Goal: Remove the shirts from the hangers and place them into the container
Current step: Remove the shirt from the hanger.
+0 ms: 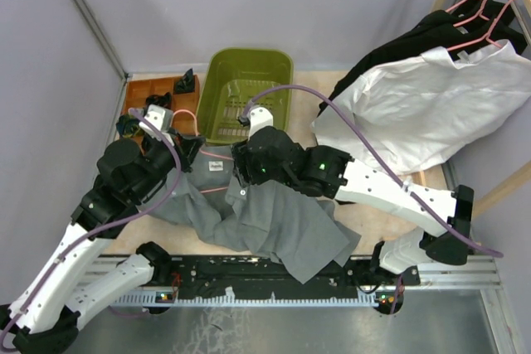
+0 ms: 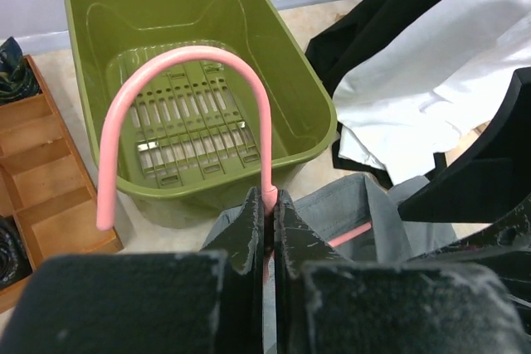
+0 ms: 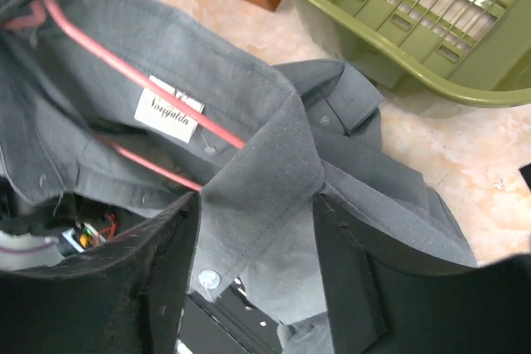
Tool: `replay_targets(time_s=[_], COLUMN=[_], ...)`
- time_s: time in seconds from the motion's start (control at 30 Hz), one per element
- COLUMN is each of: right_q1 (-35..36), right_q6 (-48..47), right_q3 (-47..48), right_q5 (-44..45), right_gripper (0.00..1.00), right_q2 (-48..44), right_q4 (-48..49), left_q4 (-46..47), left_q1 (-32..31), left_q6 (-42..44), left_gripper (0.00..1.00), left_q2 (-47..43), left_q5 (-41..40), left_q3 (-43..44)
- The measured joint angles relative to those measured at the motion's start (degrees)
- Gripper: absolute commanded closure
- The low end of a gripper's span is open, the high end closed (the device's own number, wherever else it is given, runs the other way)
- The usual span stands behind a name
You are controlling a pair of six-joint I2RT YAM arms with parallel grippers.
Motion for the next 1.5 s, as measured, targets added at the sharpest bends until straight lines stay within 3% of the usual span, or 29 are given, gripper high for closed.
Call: replay_targets(time_s=[0.1, 0.23, 0.37, 0.57, 0.73, 1.03, 1.3, 1.37, 1.5], right_q1=[0.09, 0.09, 0.09, -1.62, -9.35, -15.72, -17.16, -18.03, -20.26], right_q6=[1.09, 1.18, 1.42, 1.64, 1.4, -0.04, -2.27, -2.43, -4.2], right_q3=[-0.92, -1.79, -2.14, -6.49, -11.02, -15.91, -20.24, -20.94, -22.97], right_q5=[2.43, 4.5, 6.38, 7.98, 4.59, 1.68, 1.64, 1.44, -1.92], right_gripper=[0.38, 0.76, 1.0, 1.0, 1.0, 1.0, 0.97, 0.89, 0.51], right_q2=[-0.02, 0.22, 0.59, -1.46, -6.21, -9.99, -10.56, -10.64, -11.93], right_q4=[2.38, 3.76, 4.87, 6.45, 6.82, 7.21, 7.69, 7.8, 8.74], left_q4=[0.0, -0.28, -0.94, -1.46, -1.4, -0.22, 1.03, 1.62, 2.4], left_q1=[0.0, 0.0, 0.0, 0.0, -0.04, -0.26, -0.26, -0.26, -0.26], left_q6=[-0.31, -0.26, 0.15, 2.32, 4.72, 9.2, 10.47, 10.49, 10.51], left_gripper=[1.0, 1.0, 1.0, 1.0, 1.0, 1.0, 1.0, 1.0, 1.0], left_q2=[-0.26, -0.24, -0.11, -1.62, -5.2, -6.51, -6.88, -7.39, -8.31], left_q5=[0.02, 0.57, 1.14, 0.83, 1.25, 9.03, 13.92, 14.78, 15.28], left_q3=[0.0, 0.0, 0.0, -0.02, -0.46, -0.72, -1.55, -1.55, -1.55])
